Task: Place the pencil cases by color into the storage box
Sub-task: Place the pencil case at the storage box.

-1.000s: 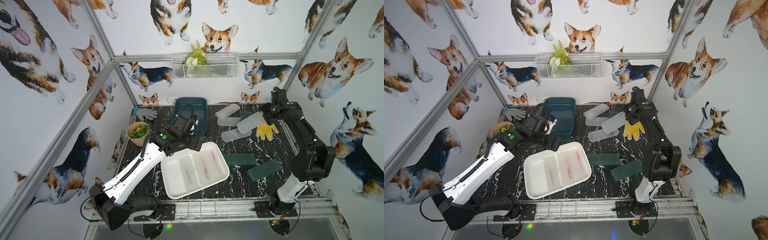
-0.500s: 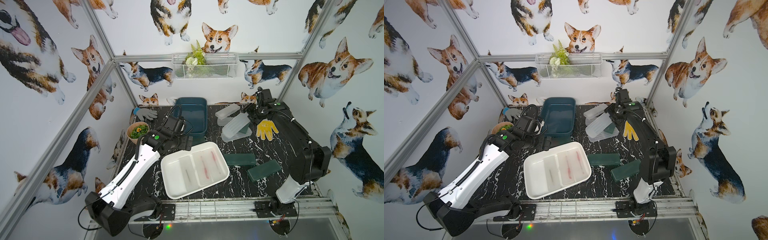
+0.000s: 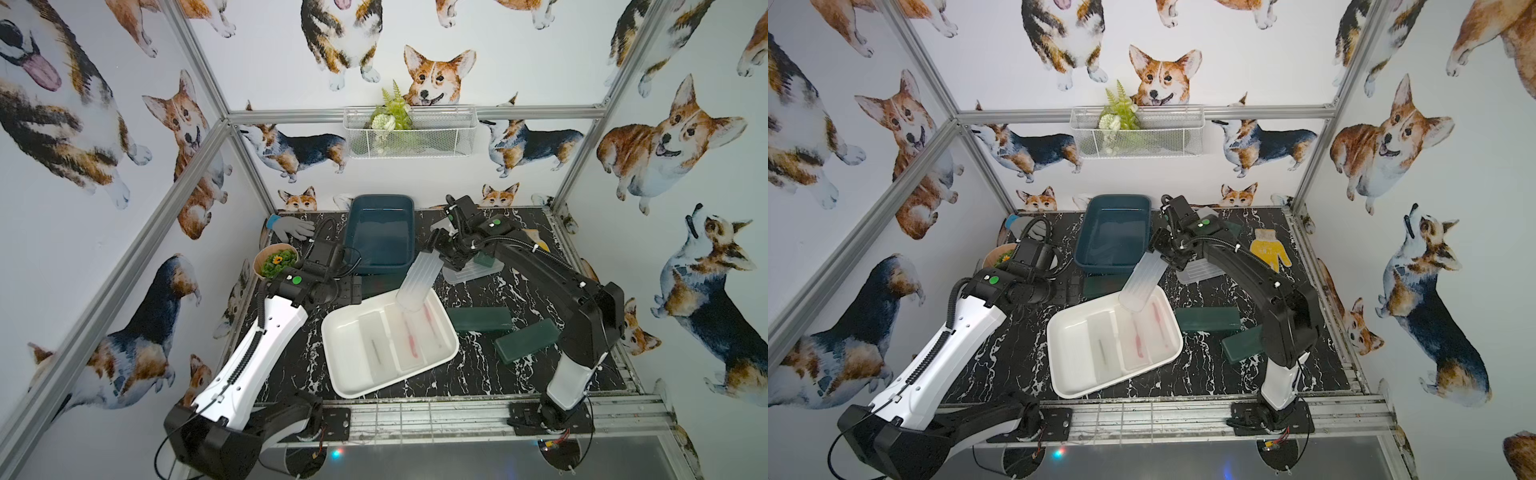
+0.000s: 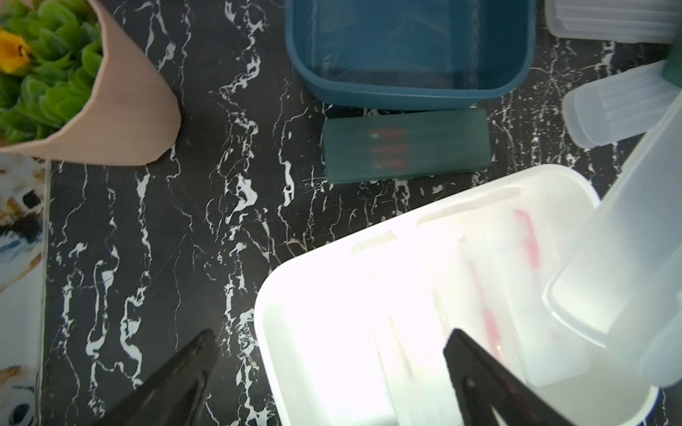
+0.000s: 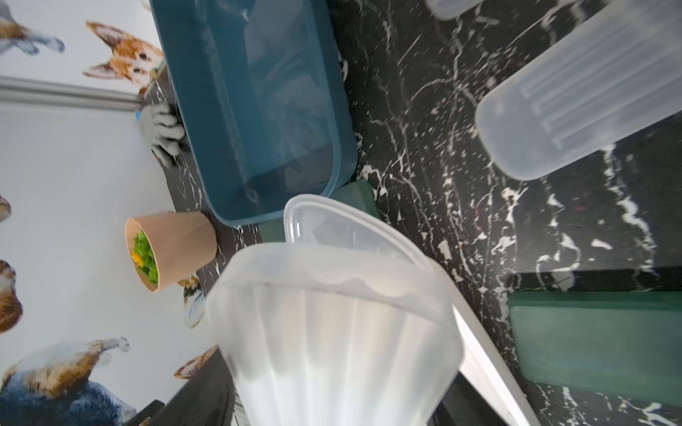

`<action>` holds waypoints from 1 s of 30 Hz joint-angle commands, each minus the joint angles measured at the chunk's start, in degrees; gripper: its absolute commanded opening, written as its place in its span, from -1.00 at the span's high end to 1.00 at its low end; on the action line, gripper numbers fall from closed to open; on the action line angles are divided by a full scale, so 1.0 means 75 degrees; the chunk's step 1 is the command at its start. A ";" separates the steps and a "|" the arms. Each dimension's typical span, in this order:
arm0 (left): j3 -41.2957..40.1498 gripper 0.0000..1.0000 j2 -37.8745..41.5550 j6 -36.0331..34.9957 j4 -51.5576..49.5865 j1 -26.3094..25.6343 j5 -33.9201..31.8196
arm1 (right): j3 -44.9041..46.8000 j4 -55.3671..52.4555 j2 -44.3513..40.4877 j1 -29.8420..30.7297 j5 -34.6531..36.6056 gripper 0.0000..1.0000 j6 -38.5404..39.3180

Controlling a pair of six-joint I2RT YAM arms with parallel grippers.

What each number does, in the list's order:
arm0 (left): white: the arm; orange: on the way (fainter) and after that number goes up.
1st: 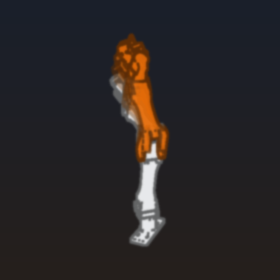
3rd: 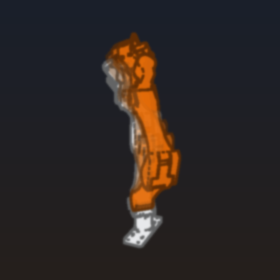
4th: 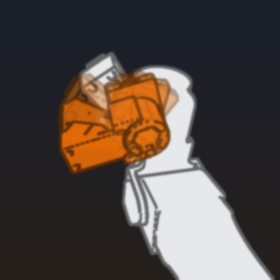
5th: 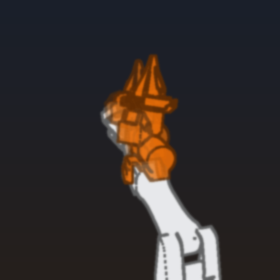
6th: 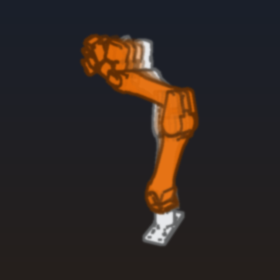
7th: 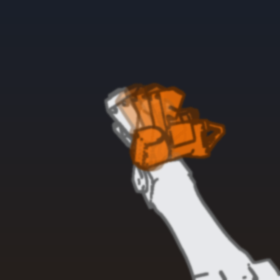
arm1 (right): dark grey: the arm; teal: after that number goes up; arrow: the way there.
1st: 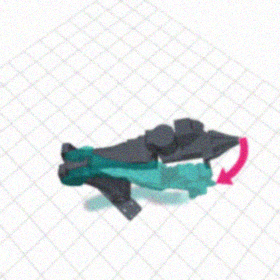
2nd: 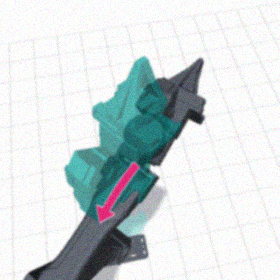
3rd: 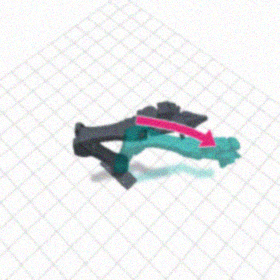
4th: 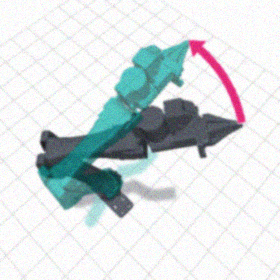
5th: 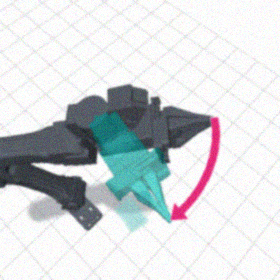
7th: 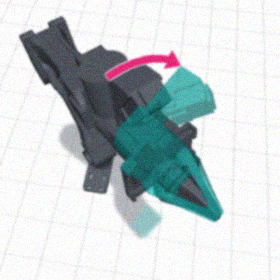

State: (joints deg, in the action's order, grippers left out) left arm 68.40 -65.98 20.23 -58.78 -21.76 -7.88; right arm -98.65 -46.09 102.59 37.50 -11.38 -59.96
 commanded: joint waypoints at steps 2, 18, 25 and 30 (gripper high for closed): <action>-0.0372 -0.98 0.0280 0.0482 -0.0335 0.0390 -0.0383 | -0.0203 0.0282 0.0284 0.0666 -0.0134 -0.15 0.0020; -0.1561 -1.00 0.1068 0.0778 -0.0231 0.1853 0.0148 | -0.1005 0.0509 0.1445 0.2529 0.0102 -0.15 0.0664; -0.1913 -1.00 0.1222 0.0736 -0.0041 0.2524 0.0639 | -0.1178 0.0613 0.1944 0.3094 0.0301 -0.15 0.1129; -0.2059 -1.00 0.0928 0.0578 0.0246 0.3590 0.1880 | -0.1161 0.0791 0.2148 0.3404 0.0459 -0.15 0.1339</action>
State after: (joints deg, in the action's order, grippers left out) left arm 53.45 -58.46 25.26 -58.61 2.61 -0.67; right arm -106.87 -42.35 118.15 62.15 -9.37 -52.05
